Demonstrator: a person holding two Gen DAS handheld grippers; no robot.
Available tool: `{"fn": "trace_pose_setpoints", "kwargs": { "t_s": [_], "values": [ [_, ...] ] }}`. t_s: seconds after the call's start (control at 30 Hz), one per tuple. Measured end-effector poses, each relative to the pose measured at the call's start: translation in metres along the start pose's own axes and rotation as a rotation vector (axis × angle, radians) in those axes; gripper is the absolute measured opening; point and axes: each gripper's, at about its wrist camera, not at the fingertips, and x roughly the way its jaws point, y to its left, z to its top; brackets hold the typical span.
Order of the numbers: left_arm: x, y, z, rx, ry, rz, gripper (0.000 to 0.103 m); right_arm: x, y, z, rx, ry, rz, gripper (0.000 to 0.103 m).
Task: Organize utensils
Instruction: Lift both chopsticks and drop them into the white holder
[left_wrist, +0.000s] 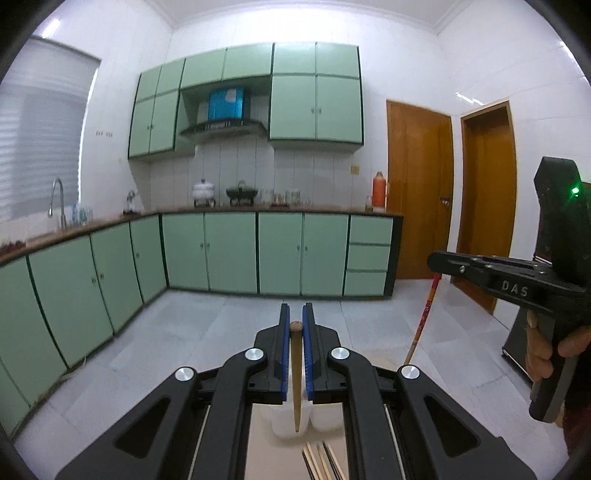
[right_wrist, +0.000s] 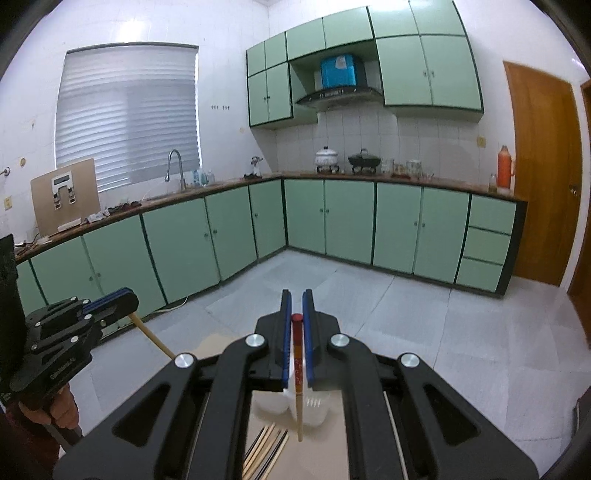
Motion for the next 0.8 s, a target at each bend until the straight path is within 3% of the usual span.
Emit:
{"fn": "trace_pose_setpoints", "kwargs": {
  "t_s": [0.17, 0.37, 0.63, 0.8],
  "values": [
    [0.025, 0.0, 0.021, 0.013, -0.043, 0.004, 0.006, 0.02, -0.008, 0.02, 0.001, -0.03, -0.009, 0.005],
    [0.069, 0.003, 0.019, 0.005, -0.031, 0.005, 0.006, 0.057, -0.016, 0.019, -0.005, -0.054, -0.019, 0.005],
    [0.135, 0.012, -0.02, -0.015, 0.088, 0.005, 0.006, 0.114, -0.037, -0.017, 0.063, 0.039, -0.014, 0.005],
    [0.154, 0.011, -0.043, -0.006, 0.147, 0.006, 0.007, 0.134, -0.039, -0.043, 0.086, 0.102, -0.013, 0.005]
  ]
}}
